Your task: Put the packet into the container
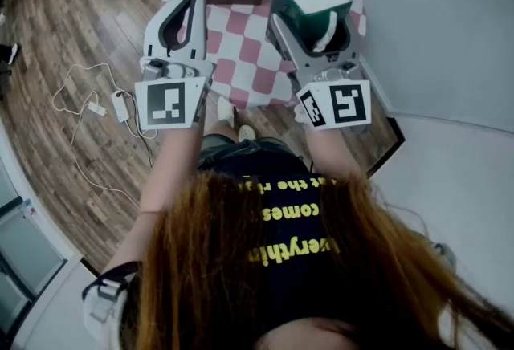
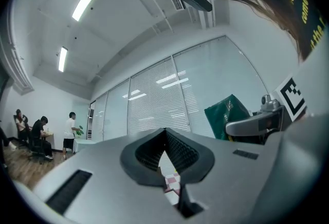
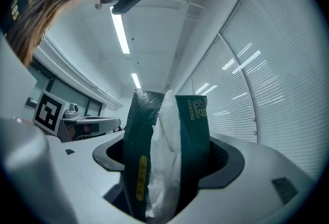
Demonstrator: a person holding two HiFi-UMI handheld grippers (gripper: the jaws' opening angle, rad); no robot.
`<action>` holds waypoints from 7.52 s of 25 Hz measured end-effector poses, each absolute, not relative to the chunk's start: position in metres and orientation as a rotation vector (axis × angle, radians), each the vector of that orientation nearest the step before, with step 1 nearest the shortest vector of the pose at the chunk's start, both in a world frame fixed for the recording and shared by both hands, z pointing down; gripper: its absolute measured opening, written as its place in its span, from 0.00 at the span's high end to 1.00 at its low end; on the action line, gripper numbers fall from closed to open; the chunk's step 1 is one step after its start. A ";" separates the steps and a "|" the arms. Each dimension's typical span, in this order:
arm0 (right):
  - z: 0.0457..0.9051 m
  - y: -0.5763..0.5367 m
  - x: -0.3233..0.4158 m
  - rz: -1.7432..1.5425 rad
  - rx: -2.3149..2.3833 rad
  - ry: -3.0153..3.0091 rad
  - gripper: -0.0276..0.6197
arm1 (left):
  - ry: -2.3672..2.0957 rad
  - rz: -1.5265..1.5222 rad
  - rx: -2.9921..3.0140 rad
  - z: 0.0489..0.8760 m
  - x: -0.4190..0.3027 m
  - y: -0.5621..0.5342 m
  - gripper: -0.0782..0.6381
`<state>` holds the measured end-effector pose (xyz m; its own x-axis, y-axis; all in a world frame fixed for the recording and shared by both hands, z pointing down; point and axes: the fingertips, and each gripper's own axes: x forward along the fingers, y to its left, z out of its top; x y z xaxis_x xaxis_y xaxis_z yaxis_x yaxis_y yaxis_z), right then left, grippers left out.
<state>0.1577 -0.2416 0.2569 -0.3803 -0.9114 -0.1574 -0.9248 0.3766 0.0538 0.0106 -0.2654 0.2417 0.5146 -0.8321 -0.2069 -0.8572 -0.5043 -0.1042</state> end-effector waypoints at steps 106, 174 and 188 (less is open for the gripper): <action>0.609 -0.506 0.056 0.044 -0.269 4.331 0.40 | 1.726 0.046 -2.575 0.326 -0.050 -0.415 0.89; 0.333 -0.459 0.117 -0.053 -1.365 2.739 0.92 | 1.602 0.057 -2.655 0.320 -0.026 -0.423 0.89; 0.318 -0.413 0.124 -0.068 -1.378 2.706 0.92 | 1.566 0.066 -2.669 0.316 -0.023 -0.409 0.89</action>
<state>0.1235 -0.4133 0.3182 -0.5837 -0.8087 -0.0726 -0.8040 0.5882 -0.0870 -0.0233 -0.4094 0.3160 0.4872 -0.8712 -0.0601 -0.8732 -0.4870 -0.0185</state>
